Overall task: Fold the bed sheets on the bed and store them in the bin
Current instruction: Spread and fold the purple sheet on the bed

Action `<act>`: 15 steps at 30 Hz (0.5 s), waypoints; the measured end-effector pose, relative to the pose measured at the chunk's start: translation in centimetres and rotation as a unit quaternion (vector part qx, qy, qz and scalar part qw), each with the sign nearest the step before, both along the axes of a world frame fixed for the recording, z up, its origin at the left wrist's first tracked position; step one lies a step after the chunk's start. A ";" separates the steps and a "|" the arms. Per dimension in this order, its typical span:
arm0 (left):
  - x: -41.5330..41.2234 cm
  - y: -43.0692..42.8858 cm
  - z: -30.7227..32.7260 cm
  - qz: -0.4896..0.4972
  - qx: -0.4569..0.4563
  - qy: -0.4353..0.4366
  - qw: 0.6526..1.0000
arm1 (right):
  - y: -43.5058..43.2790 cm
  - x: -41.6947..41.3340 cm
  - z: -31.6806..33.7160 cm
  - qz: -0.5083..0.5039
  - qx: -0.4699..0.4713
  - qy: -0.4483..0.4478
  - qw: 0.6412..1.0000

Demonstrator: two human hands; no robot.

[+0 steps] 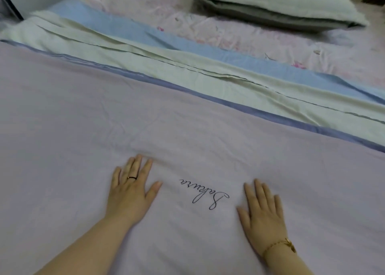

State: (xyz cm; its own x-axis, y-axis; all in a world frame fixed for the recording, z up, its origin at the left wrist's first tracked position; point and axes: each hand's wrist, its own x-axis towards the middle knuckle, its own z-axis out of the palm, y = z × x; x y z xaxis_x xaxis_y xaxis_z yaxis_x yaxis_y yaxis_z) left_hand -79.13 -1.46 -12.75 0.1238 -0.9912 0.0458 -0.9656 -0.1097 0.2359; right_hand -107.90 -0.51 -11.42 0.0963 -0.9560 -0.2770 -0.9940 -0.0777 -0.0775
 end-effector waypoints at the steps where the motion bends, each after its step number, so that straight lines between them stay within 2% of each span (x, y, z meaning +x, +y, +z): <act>1: 0.5 -1.5 -0.2 0.005 0.004 0.004 1.000 | -2.2 1.6 0.0 0.009 0.000 0.010 1.000; 3: 1.3 -3.7 -0.4 0.001 0.014 0.004 1.000 | -6.7 3.2 0.1 0.035 -0.045 0.025 0.998; 7: 2.8 -7.2 -1.3 -0.037 0.068 -0.027 0.997 | -16.5 3.6 0.7 -0.016 -0.020 0.019 0.999; 11: 4.0 -11.0 -1.9 -0.057 0.007 -0.044 0.997 | -22.6 3.9 0.5 -0.056 -0.074 0.010 0.996; 13: 4.3 -13.8 -1.5 -0.071 -0.028 -0.056 0.996 | -24.0 3.8 0.6 -0.069 -0.126 -0.029 0.989; 15: 3.9 -17.2 0.1 -0.073 -0.021 -0.039 0.996 | -24.6 3.1 1.2 -0.064 -0.151 -0.048 0.985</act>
